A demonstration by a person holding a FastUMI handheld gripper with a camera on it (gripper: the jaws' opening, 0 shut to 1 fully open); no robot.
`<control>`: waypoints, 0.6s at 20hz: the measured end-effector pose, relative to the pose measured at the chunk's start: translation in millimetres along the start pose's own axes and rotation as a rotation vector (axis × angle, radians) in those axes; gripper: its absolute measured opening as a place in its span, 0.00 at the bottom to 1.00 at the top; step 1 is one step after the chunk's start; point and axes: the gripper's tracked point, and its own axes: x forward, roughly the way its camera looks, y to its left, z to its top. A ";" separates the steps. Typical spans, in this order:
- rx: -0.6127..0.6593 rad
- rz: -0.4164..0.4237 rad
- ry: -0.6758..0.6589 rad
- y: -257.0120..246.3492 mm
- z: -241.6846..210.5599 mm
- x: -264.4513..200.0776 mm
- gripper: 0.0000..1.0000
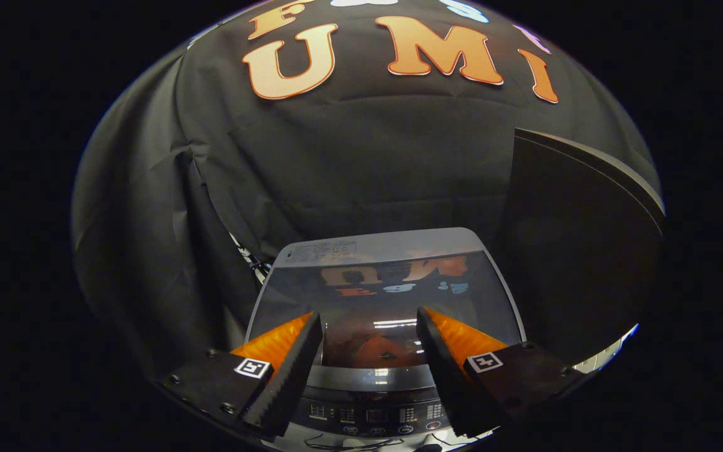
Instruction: Put the clothes into the washing machine and then close the washing machine lid.
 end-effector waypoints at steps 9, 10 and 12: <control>-0.047 0.037 -0.233 0.8 122.4 -83.9 0.98; -0.053 0.036 -0.265 -2.4 137.0 -96.4 0.98; -0.050 0.042 -0.323 -5.5 166.8 -125.9 0.98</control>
